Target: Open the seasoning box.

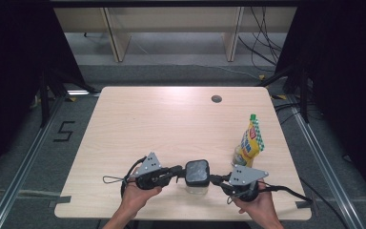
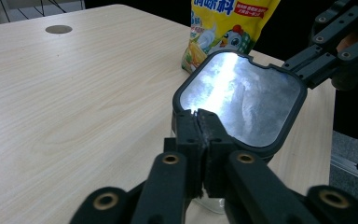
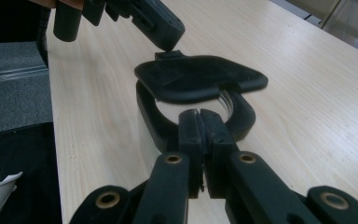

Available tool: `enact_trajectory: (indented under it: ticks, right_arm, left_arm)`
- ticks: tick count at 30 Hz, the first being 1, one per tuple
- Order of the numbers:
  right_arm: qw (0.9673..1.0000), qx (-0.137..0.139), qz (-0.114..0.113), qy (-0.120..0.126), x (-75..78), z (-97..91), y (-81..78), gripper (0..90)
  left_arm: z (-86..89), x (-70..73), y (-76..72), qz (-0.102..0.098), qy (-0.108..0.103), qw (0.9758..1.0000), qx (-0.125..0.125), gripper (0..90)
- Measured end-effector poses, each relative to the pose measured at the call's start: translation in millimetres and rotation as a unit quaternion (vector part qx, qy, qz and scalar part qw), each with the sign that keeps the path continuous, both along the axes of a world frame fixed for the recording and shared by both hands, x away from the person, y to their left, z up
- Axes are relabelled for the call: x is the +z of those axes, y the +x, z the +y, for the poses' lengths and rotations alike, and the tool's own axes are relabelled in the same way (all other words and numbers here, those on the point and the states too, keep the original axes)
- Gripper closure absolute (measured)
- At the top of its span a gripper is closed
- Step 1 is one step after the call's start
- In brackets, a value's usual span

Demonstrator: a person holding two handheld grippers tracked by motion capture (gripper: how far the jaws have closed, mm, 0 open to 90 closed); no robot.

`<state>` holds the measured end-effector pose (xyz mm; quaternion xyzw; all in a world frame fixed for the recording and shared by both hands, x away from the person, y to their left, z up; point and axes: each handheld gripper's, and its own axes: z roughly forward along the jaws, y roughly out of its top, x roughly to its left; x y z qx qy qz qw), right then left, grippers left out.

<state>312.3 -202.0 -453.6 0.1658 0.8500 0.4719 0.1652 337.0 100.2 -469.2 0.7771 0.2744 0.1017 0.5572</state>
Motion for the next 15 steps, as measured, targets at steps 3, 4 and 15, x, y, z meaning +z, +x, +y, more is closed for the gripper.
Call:
enact_trajectory:
  ticks: [3, 4, 15]
  right_arm:
    - [1.0, 0.002, -0.003, -0.001, 0.5, 3.2, 1.8, 88.2]
    - [1.0, 0.004, -0.001, -0.001, 0.7, 3.7, 2.1, 88.2]
    - [0.9999, 0.005, -0.005, 0.008, 3.7, 4.7, 3.2, 87.7]
  left_arm:
    - [4.2, 1.7, 0.4, 0.001, -0.002, 1.0, -0.004, 79.3]
    - [7.9, 3.7, -0.2, -0.008, 0.004, 0.9998, -0.017, 76.1]
    - [19.2, -21.9, 1.1, -0.006, 0.058, 0.9966, -0.059, 47.6]
